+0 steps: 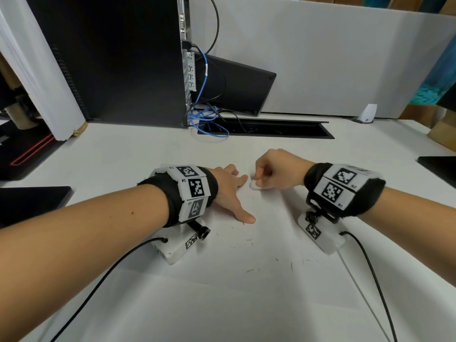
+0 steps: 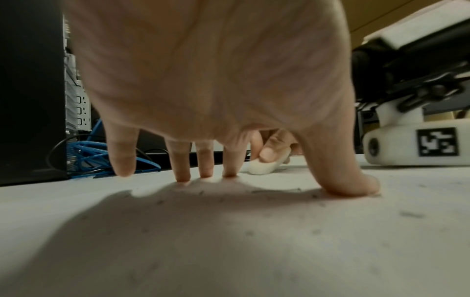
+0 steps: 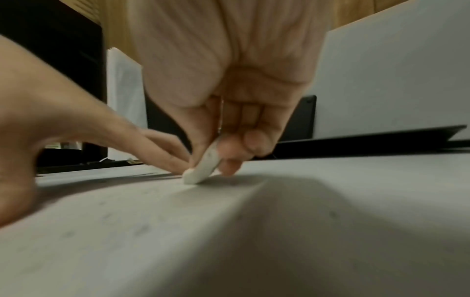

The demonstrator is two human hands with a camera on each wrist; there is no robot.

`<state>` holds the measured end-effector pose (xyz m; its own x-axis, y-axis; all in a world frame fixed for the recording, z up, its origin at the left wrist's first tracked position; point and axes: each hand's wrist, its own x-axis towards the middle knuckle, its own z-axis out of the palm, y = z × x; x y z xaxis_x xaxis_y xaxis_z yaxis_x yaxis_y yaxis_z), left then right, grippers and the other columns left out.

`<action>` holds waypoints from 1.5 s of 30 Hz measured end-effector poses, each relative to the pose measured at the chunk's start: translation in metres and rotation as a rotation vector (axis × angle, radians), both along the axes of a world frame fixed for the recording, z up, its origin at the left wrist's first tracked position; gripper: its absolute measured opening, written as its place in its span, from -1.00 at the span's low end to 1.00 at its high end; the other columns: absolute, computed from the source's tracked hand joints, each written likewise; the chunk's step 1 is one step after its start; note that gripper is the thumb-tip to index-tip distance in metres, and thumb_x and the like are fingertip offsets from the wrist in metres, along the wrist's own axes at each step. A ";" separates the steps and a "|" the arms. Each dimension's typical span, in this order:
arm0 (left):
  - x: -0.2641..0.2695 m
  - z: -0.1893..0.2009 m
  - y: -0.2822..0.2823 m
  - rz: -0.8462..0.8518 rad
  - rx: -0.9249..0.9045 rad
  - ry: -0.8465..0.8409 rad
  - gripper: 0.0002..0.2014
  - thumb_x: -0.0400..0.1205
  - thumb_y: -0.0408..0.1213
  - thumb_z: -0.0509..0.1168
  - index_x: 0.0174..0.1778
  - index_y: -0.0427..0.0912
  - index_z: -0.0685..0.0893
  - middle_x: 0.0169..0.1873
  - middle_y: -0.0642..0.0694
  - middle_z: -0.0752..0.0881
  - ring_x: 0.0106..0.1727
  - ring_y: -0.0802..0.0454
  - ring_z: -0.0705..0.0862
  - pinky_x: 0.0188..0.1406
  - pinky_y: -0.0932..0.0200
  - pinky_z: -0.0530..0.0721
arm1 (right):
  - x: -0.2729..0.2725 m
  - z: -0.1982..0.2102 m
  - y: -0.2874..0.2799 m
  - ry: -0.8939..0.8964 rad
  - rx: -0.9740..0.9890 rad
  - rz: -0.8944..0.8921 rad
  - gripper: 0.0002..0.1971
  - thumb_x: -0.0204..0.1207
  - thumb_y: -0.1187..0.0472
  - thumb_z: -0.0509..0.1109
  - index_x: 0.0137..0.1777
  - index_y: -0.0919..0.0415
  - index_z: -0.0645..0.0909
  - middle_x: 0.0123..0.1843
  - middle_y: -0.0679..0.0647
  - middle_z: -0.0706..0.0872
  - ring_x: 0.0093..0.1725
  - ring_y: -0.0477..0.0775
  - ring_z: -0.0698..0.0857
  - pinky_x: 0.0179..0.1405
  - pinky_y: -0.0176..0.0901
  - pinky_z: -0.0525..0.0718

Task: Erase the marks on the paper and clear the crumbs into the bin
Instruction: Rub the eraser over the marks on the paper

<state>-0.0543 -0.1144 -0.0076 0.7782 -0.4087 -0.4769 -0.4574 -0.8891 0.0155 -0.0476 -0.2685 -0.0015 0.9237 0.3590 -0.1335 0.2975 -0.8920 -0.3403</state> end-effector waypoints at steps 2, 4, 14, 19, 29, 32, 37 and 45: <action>0.000 0.000 0.000 0.003 -0.003 0.006 0.05 0.38 0.38 0.29 0.66 0.09 -0.12 0.64 0.02 -0.06 0.65 -0.03 0.02 0.55 -0.11 0.19 | -0.003 -0.001 0.001 0.070 0.046 0.011 -0.80 0.46 0.16 0.47 -0.36 0.07 0.56 -0.45 -0.11 0.58 -0.45 -0.11 0.53 -0.38 -0.37 0.50; 0.001 -0.001 0.001 -0.003 -0.006 0.001 0.05 0.37 0.39 0.30 0.66 0.12 -0.10 0.64 0.02 -0.04 0.65 -0.03 0.06 0.52 -0.10 0.22 | -0.009 -0.005 0.002 0.166 0.082 0.055 -0.77 0.46 0.18 0.48 -0.39 0.05 0.55 -0.47 -0.04 0.60 -0.51 -0.08 0.52 -0.51 -0.46 0.50; 0.000 -0.001 0.000 -0.004 0.010 -0.007 0.06 0.37 0.41 0.28 0.66 0.10 -0.13 0.64 0.04 -0.05 0.65 -0.01 0.05 0.51 -0.09 0.22 | -0.007 -0.003 -0.002 0.095 0.048 0.027 -0.73 0.44 0.12 0.50 -0.44 -0.02 0.53 -0.56 -0.19 0.54 -0.58 -0.22 0.49 -0.52 -0.55 0.41; 0.001 -0.001 0.000 0.008 0.014 0.007 0.07 0.38 0.40 0.28 0.65 0.07 -0.16 0.65 0.03 -0.11 0.66 -0.02 -0.01 0.56 -0.09 0.15 | -0.011 0.000 -0.003 0.162 0.100 0.021 -0.73 0.45 0.26 0.48 -0.44 0.02 0.56 -0.56 -0.16 0.57 -0.56 -0.15 0.52 -0.49 -0.41 0.52; -0.003 0.002 -0.002 0.006 0.078 -0.028 0.01 0.42 0.41 0.22 0.66 0.03 -0.10 0.60 -0.05 0.07 0.60 -0.13 0.16 0.52 -0.11 0.27 | -0.016 0.000 -0.029 0.226 0.183 -0.244 -0.78 0.49 0.25 0.44 0.01 0.43 0.67 -0.19 0.33 0.76 -0.38 0.09 0.74 -0.35 -0.26 0.77; -0.006 0.006 0.000 -0.010 0.081 -0.070 -0.15 0.48 0.34 0.22 0.60 -0.04 0.20 0.47 -0.07 0.30 0.47 -0.12 0.38 0.30 -0.04 0.41 | -0.011 0.000 -0.030 0.249 0.175 -0.286 -0.81 0.53 0.22 0.38 -0.03 0.38 0.61 -0.25 0.26 0.72 -0.37 0.09 0.71 -0.33 -0.23 0.76; -0.006 0.002 0.003 0.046 -0.126 -0.115 -0.34 0.41 0.23 0.39 0.29 -0.10 0.46 0.26 -0.06 0.48 0.26 -0.06 0.50 0.21 0.04 0.39 | -0.004 -0.001 -0.025 0.240 0.152 -0.289 -0.86 0.57 0.15 0.34 -0.13 0.19 0.48 -0.33 0.15 0.64 -0.43 0.01 0.63 -0.29 -0.17 0.73; 0.008 -0.003 -0.002 -0.041 -0.081 -0.038 -0.16 0.41 0.33 0.32 0.57 0.36 0.09 0.45 0.05 0.19 0.49 -0.03 0.18 0.48 -0.15 0.20 | -0.006 0.000 -0.017 0.232 0.167 -0.180 -0.81 0.54 0.20 0.39 -0.27 0.16 0.49 -0.35 0.08 0.62 -0.50 0.01 0.63 -0.49 -0.25 0.69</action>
